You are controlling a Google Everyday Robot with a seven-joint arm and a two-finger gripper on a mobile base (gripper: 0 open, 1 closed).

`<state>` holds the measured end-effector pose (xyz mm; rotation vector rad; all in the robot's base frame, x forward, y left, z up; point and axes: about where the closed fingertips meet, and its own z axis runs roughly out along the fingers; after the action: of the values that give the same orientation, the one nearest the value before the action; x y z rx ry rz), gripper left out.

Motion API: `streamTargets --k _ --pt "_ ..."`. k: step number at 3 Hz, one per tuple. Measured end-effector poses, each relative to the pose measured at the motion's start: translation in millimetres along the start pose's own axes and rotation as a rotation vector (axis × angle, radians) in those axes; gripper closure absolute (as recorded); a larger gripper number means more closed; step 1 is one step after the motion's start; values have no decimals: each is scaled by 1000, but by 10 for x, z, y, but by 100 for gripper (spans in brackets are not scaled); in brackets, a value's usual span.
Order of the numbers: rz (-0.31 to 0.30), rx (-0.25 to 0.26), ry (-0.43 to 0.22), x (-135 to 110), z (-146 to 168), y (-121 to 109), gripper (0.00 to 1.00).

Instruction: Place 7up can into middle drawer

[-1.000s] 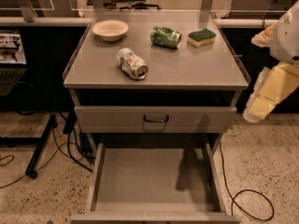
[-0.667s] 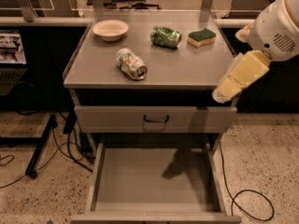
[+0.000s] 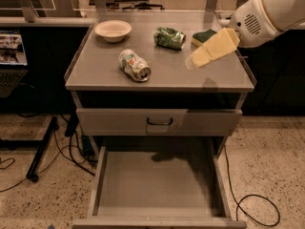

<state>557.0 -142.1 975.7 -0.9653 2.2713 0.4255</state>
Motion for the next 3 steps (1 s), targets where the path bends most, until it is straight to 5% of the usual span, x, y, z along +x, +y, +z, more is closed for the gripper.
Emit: streamTargets --k 2,3 --pt "93 22 -36 -6 64 50 0" --pt "43 -17 -76 -293 464 354 0"
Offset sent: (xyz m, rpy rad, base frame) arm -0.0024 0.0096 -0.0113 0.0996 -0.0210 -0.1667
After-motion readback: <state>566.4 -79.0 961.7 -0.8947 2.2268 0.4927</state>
